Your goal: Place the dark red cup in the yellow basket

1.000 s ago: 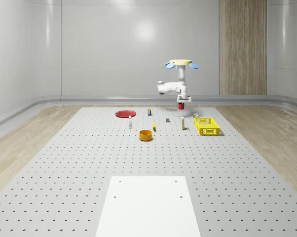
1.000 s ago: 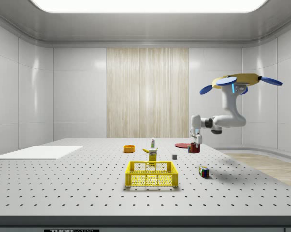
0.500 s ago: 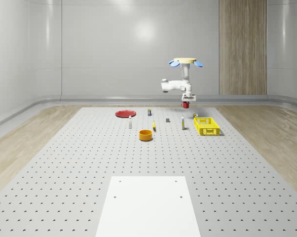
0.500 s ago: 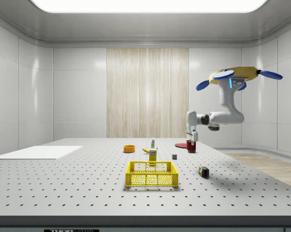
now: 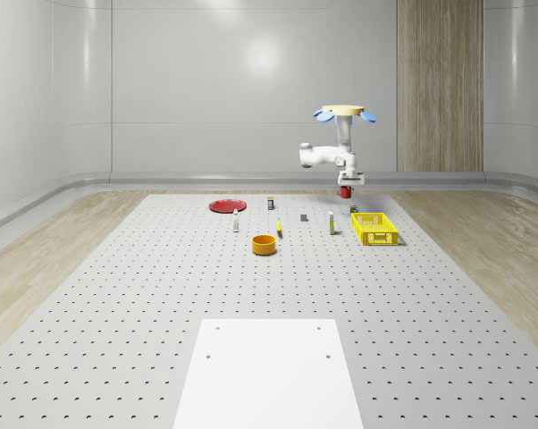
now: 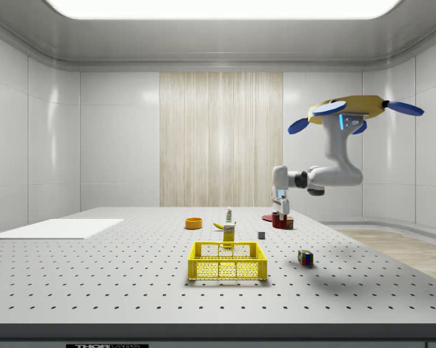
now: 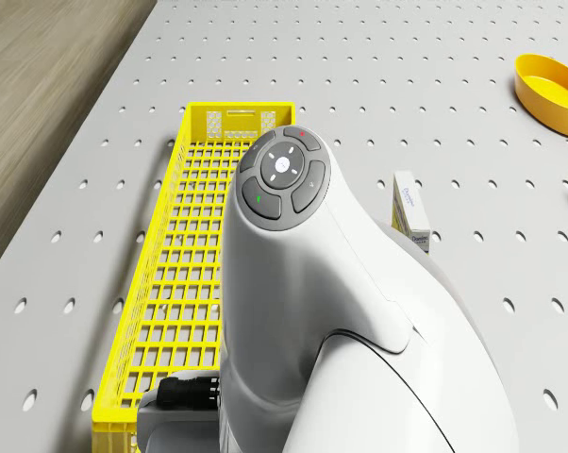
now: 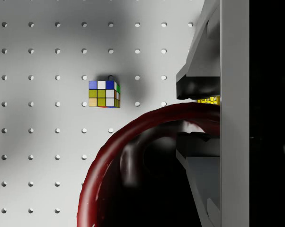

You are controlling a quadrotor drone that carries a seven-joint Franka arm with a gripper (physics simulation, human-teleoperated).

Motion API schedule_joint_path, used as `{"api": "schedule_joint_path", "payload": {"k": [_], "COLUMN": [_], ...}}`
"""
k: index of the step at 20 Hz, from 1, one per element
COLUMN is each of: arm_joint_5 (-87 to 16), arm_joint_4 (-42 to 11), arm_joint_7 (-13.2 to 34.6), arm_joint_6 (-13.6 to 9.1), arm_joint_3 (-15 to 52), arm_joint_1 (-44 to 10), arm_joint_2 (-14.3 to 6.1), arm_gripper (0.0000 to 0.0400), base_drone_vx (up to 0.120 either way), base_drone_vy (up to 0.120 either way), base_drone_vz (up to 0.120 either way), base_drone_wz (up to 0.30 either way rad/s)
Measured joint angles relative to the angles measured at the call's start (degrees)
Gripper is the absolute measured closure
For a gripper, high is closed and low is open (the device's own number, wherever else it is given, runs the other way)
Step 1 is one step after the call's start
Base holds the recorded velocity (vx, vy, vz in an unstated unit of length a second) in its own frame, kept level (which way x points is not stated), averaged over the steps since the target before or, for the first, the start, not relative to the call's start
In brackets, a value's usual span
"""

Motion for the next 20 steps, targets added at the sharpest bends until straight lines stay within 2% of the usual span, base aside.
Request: {"api": "schedule_joint_path", "payload": {"k": [3, 7, 15, 20], "arm_joint_5": [0.19, 0.43, 0.87, 1.11], "arm_joint_4": [0.01, 0.02, 0.04, 0.05], "arm_joint_7": [0.04, 0.08, 0.16, 0.2], "arm_joint_6": [0.46, 1.03, 2.07, 2.65], "arm_joint_3": [0.07, 0.16, 0.31, 0.4], "arm_joint_1": [-0.04, -0.09, -0.17, -0.22], "arm_joint_2": [-0.49, -1.11, -2.22, -2.84], "arm_gripper": [0.03, 0.03, 0.03, 0.03], "base_drone_vx": [0.12, 0.12, 0.12, 0.12], "base_drone_vy": [0.013, 0.12, 0.08, 0.008], "base_drone_vz": [0.0, 0.0, 0.0, 0.0], "base_drone_wz": [0.0, 0.0, 0.0, 0.0]}}
